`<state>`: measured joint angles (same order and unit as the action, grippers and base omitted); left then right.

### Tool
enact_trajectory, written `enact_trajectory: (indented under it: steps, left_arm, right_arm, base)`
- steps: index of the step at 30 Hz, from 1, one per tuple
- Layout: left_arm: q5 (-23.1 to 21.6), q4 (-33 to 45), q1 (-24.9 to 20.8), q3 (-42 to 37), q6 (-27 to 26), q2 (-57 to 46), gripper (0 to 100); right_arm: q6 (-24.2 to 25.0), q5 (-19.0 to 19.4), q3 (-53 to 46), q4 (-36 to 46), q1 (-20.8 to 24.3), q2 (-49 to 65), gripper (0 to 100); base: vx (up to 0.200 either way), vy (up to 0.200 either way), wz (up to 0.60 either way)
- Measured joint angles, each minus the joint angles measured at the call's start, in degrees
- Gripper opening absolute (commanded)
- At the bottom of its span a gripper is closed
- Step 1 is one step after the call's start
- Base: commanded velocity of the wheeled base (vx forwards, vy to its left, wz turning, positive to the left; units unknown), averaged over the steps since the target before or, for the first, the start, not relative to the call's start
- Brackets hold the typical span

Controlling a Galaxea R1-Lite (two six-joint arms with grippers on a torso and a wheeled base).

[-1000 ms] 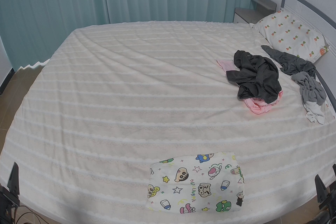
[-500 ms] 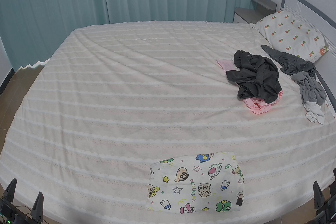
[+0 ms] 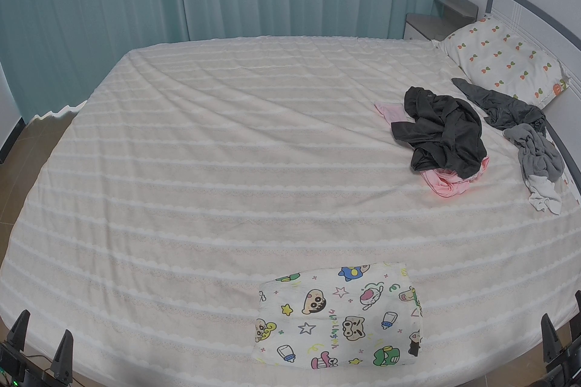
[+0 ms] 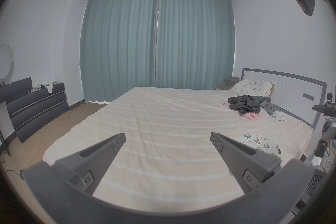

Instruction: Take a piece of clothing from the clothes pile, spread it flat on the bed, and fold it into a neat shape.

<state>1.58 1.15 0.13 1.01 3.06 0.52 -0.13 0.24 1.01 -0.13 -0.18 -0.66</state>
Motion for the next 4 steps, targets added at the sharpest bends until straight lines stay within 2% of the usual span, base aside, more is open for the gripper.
enact_trajectory:
  steps: [4]
  left_arm:
    - [0.0,0.0,0.0,0.0,0.1,0.0,100]
  right_arm:
    - [-0.1,0.0,0.0,0.0,0.0,0.0,100]
  base:
    - [0.000,0.000,0.00]
